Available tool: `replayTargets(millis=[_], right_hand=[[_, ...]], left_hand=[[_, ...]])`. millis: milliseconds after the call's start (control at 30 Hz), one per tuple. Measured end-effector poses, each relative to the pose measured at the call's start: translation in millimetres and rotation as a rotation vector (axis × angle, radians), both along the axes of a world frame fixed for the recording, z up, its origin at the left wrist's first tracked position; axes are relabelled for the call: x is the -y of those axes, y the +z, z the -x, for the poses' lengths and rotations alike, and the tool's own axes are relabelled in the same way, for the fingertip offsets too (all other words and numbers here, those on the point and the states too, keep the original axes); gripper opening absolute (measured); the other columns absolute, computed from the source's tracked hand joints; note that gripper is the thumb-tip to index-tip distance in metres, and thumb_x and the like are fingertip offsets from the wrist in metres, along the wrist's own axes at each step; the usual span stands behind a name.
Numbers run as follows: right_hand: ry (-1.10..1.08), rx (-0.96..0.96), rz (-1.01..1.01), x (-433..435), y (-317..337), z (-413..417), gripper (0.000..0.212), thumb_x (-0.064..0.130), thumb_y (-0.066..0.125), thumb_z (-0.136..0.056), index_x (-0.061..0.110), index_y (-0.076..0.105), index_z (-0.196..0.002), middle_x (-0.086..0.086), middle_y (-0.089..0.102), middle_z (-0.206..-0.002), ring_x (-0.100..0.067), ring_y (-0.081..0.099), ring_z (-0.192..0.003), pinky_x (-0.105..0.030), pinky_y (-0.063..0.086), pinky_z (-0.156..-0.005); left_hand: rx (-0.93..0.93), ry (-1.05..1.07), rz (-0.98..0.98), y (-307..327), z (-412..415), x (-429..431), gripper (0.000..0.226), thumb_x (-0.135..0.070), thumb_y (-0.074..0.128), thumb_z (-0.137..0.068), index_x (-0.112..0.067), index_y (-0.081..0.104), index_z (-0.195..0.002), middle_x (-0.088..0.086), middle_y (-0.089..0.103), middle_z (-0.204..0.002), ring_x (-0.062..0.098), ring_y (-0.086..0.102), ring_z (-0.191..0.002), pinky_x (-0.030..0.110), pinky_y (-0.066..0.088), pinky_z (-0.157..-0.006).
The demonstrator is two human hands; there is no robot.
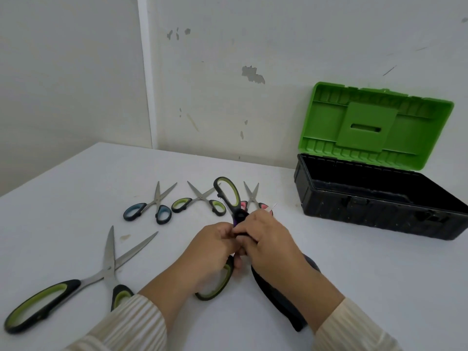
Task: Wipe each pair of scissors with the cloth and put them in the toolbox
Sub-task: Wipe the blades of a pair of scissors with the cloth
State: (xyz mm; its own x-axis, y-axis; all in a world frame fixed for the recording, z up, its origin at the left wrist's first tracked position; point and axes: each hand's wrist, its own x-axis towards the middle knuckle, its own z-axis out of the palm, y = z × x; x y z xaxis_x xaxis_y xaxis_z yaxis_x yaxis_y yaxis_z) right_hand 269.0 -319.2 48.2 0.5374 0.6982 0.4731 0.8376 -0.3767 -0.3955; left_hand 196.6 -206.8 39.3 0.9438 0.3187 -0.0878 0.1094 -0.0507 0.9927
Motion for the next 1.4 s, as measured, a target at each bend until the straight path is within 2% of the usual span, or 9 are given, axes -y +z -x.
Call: replayTargets(millis=[167, 267, 467, 600, 733, 900, 1100, 1267, 1400], right_hand=[[-0.308, -0.169, -0.338, 19, 10, -36, 0.014, 0.009, 0.062, -0.081, 0.018, 0.071, -0.086, 0.001, 0.058, -0.088, -0.005, 0.052, -0.08, 0.001, 0.032, -0.074], [-0.458, -0.369, -0.393, 43, 13, -52, 0.015, 0.014, 0.059, -0.084, 0.027, 0.067, -0.084, 0.0, 0.062, -0.097, -0.013, 0.056, -0.091, -0.019, 0.039, -0.082], [-0.143, -0.77, 0.025, 38, 23, -17, 0.018, 0.028, 0.063, -0.081, 0.018, 0.074, -0.07, 0.004, 0.068, -0.062, -0.002, 0.054, -0.052, -0.013, 0.042, -0.054], [0.024, -0.862, -0.053, 9, 17, 12, 0.016, 0.028, 0.064, -0.082, 0.019, 0.07, -0.094, 0.006, 0.065, -0.071, 0.002, 0.049, -0.052, -0.012, 0.04, -0.054], [0.031, -0.851, -0.084, 0, 13, 17, 0.013, 0.016, 0.061, -0.086, 0.007, 0.064, -0.078, -0.002, 0.05, -0.065, -0.008, 0.041, -0.055, -0.017, 0.035, -0.054], [0.005, -1.002, -0.096, 24, 29, 5, 0.012, 0.009, 0.058, -0.087, 0.001, 0.067, -0.087, 0.002, 0.057, -0.056, -0.003, 0.047, -0.038, -0.011, 0.037, -0.042], [-0.106, -0.953, -0.251, 23, 21, -1, 0.025, 0.015, 0.058, -0.086, 0.02, 0.063, -0.062, 0.004, 0.055, -0.054, -0.009, 0.043, -0.041, -0.02, 0.035, -0.039], [-0.186, -0.84, -0.269, 24, 21, -5, 0.012, 0.026, 0.057, -0.088, 0.024, 0.068, -0.092, 0.003, 0.061, -0.063, -0.014, 0.053, -0.049, -0.024, 0.048, -0.049], [-0.188, -0.078, -0.028, 41, 33, -19, 0.049, 0.008, 0.048, -0.089, 0.027, 0.042, -0.133, 0.015, 0.039, -0.129, -0.007, 0.049, -0.1, -0.018, 0.041, -0.089]], left_hand=[[-0.01, -0.058, -0.032, 2, 4, -5, 0.024, 0.005, 0.046, -0.089, -0.005, 0.054, -0.069, 0.014, 0.062, -0.061, 0.024, 0.054, -0.052, 0.026, 0.048, -0.059], [0.065, 0.016, 0.103, 9, 5, -8, 0.016, 0.004, 0.047, -0.091, 0.001, 0.056, -0.079, 0.014, 0.062, -0.063, 0.023, 0.058, -0.051, 0.032, 0.053, -0.06], [0.252, 0.374, 0.531, 18, 0, -24, 0.018, 0.001, 0.048, -0.093, -0.005, 0.057, -0.079, 0.006, 0.062, -0.058, 0.015, 0.063, -0.046, 0.043, 0.054, -0.076], [0.303, 0.405, 0.55, 14, -2, -15, 0.024, 0.004, 0.053, -0.088, -0.009, 0.054, -0.067, 0.006, 0.057, -0.057, 0.02, 0.053, -0.057, 0.031, 0.045, -0.065], [0.285, 0.34, 0.465, 9, -6, -5, 0.007, -0.007, 0.061, -0.085, -0.012, 0.064, -0.083, 0.007, 0.062, -0.079, 0.02, 0.055, -0.077, 0.033, 0.044, -0.077], [0.384, 0.447, 0.805, 15, -4, -33, 0.007, -0.021, 0.058, -0.091, -0.015, 0.062, -0.094, -0.001, 0.065, -0.075, 0.015, 0.06, -0.072, 0.032, 0.051, -0.074], [0.153, 0.243, 0.51, 6, -1, -8, 0.014, -0.003, 0.054, -0.091, -0.006, 0.065, -0.1, 0.009, 0.071, -0.083, 0.021, 0.067, -0.076, 0.034, 0.057, -0.07], [0.054, 0.073, 0.473, 5, 1, 11, 0.025, -0.013, 0.039, -0.1, -0.016, 0.062, -0.11, 0.013, 0.074, -0.09, 0.028, 0.071, -0.073, 0.044, 0.058, -0.071], [0.024, -0.001, 0.496, 11, 3, 4, 0.023, -0.012, 0.042, -0.099, -0.015, 0.061, -0.113, 0.014, 0.075, -0.089, 0.025, 0.07, -0.063, 0.036, 0.059, -0.057]])
